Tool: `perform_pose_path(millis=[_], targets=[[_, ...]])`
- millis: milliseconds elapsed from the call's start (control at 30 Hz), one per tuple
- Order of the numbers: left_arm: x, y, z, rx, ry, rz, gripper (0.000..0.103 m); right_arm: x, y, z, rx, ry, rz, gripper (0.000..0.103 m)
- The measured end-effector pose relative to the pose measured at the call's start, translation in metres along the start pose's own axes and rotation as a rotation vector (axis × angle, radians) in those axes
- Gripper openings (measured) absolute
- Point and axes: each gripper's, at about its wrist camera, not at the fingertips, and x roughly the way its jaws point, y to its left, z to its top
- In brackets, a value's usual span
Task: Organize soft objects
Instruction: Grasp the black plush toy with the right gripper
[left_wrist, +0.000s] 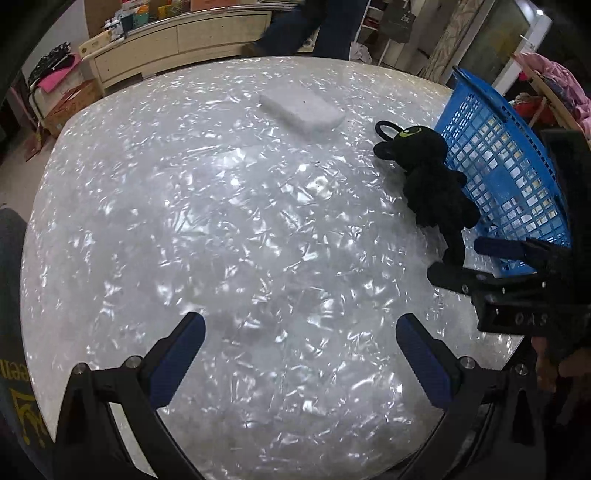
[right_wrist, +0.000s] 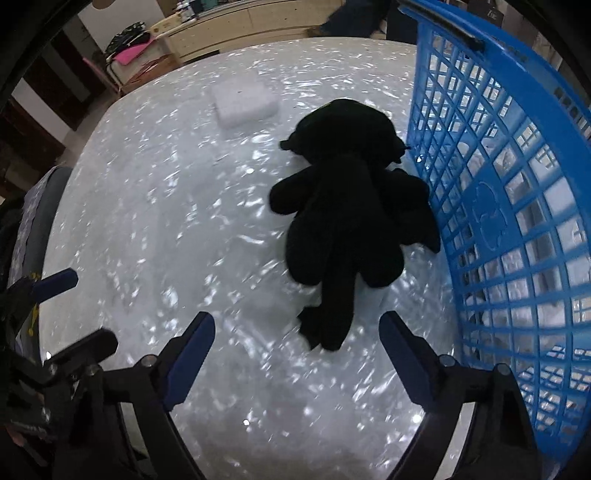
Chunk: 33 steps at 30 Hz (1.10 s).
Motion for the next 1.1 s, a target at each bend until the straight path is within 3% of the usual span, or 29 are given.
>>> perform_pose_path(millis=[67, 133, 267, 400, 633, 1100], targets=[[0.004, -0.001, 0.003, 0.007, 0.004, -0.001, 0.103, 0.004, 0.0, 0.003, 0.001, -0.004, -0.02, 0.079], [0.009, 0.0, 0.005, 0.006, 0.003, 0.002, 0.103, 0.01, -0.001, 0.005, 0.006, -0.001, -0.041, 0.061], [0.016, 0.002, 0.006, 0.001, -0.002, 0.001, 0.103, 0.018, 0.003, 0.012, 0.0, -0.009, -0.05, 0.049], [0.02, 0.001, 0.006, 0.015, -0.001, 0.007, 0.103, 0.02, 0.009, 0.013, -0.046, -0.03, -0.089, 0.019], [0.017, 0.004, 0.005, 0.003, -0.018, -0.008, 0.103, 0.016, 0.015, -0.004, -0.056, -0.027, -0.055, 0.015], [-0.002, 0.0, -0.006, 0.002, -0.015, -0.04, 0.103, -0.046, 0.045, -0.061, -0.136, -0.061, -0.008, 0.015]])
